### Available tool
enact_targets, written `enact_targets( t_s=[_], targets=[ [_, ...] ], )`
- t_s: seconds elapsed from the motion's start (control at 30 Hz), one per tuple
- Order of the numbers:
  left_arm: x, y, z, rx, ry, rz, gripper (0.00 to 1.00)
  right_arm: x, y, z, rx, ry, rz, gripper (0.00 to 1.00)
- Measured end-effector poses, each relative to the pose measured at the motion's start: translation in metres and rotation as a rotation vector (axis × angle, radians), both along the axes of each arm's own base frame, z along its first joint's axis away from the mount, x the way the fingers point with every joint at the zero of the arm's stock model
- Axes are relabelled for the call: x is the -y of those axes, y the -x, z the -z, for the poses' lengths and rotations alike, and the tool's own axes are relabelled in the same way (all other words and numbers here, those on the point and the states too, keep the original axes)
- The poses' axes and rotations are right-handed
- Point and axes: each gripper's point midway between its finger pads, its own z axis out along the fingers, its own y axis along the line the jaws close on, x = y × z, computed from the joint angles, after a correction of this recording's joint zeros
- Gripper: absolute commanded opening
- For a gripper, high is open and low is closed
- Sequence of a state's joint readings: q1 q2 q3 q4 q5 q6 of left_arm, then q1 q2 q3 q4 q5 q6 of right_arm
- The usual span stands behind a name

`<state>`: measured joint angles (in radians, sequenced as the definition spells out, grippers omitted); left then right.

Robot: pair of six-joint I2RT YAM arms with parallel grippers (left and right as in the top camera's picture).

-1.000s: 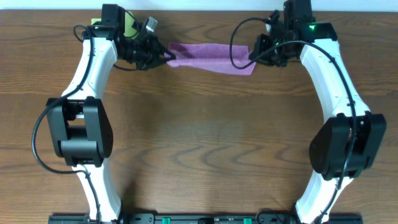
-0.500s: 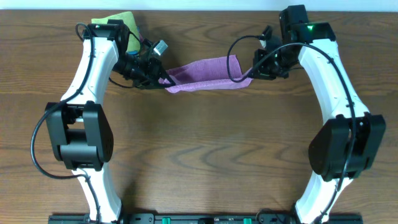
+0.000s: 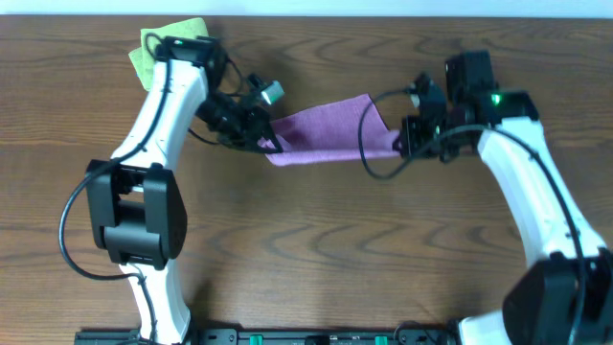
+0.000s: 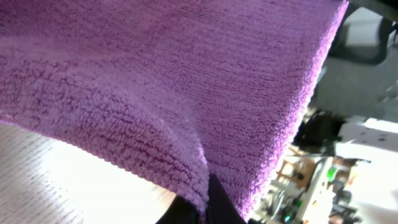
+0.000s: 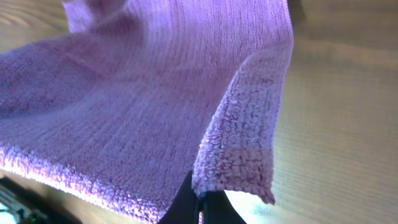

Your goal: Fold the cloth

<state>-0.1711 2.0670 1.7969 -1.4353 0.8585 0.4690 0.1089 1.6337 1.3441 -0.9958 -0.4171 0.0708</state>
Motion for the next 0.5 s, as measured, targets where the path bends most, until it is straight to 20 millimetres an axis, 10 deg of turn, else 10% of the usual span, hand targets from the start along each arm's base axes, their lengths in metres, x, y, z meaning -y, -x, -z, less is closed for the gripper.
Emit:
enact_targets(
  t_s=[0.5],
  targets=[
    [-0.010, 0.073, 0.054, -0.100, -0.082, -0.026, 0.05, 0.003, 0.059, 0.041, -0.100, -0.012, 0.010, 0.01]
  ],
)
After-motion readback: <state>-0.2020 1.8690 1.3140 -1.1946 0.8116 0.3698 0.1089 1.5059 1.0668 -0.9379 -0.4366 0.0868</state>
